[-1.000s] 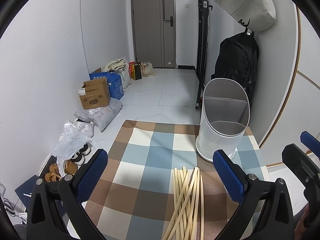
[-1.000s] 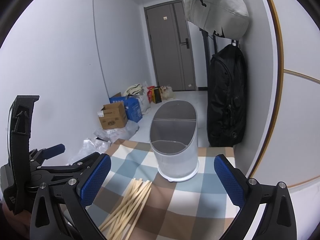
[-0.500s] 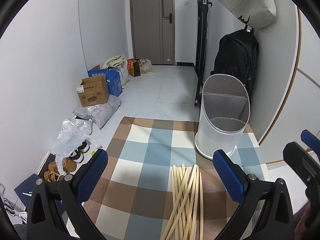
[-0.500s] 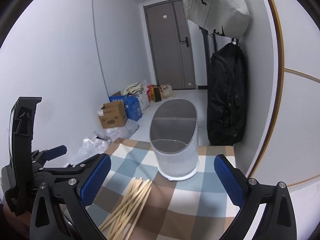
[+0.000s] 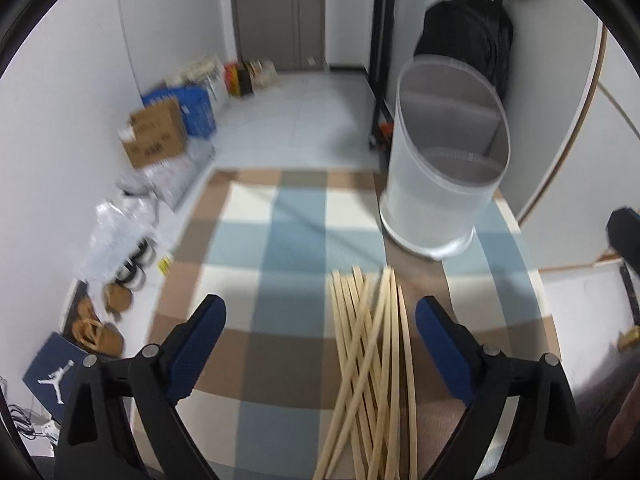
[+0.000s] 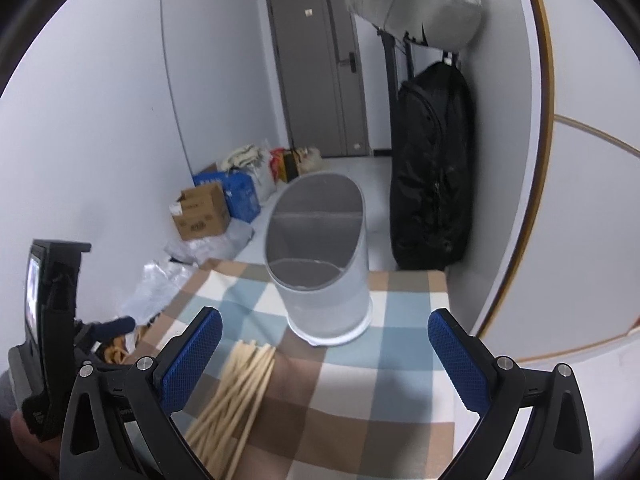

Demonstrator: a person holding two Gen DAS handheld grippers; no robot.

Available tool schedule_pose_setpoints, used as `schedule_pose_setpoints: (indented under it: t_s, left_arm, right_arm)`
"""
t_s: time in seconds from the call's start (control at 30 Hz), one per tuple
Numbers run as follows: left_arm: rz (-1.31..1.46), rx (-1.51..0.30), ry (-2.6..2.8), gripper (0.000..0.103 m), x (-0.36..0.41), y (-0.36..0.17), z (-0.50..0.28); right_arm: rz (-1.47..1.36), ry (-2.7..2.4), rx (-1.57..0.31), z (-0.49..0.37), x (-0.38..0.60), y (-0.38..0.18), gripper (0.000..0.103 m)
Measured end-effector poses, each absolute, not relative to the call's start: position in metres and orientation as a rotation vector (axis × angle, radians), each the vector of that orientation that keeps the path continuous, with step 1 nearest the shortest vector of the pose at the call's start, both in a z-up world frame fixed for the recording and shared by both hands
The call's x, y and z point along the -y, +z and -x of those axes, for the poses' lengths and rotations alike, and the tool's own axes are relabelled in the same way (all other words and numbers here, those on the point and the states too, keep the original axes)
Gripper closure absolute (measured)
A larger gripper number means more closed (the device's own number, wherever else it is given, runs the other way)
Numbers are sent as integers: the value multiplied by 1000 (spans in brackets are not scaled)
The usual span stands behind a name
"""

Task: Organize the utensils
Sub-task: 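Lower the left gripper onto the chopstick pile and close on a chopstick, then lift the chopstick with the left gripper while the right gripper grasps another chopstick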

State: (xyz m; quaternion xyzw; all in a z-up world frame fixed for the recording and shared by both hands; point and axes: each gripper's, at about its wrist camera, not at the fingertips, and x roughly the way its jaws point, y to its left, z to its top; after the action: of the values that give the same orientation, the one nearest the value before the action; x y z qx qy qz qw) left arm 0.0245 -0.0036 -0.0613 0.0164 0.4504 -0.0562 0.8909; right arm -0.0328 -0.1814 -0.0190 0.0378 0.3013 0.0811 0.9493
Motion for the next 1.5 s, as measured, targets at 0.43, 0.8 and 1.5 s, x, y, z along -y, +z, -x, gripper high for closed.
schedule_pose_setpoints:
  t_s: [0.43, 0.8, 1.5]
  left_arm:
    - [-69, -1124, -267, 47, 27, -87, -59]
    - [-82, -1206, -311, 64, 50, -99, -75]
    - [95, -1160, -319, 100, 42, -78, -66]
  right_arm:
    - [-160, 158, -672, 4, 202, -30, 0]
    - [-208, 152, -670, -2, 215, -29, 0]
    - [-188, 143, -659, -3, 215, -31, 0]
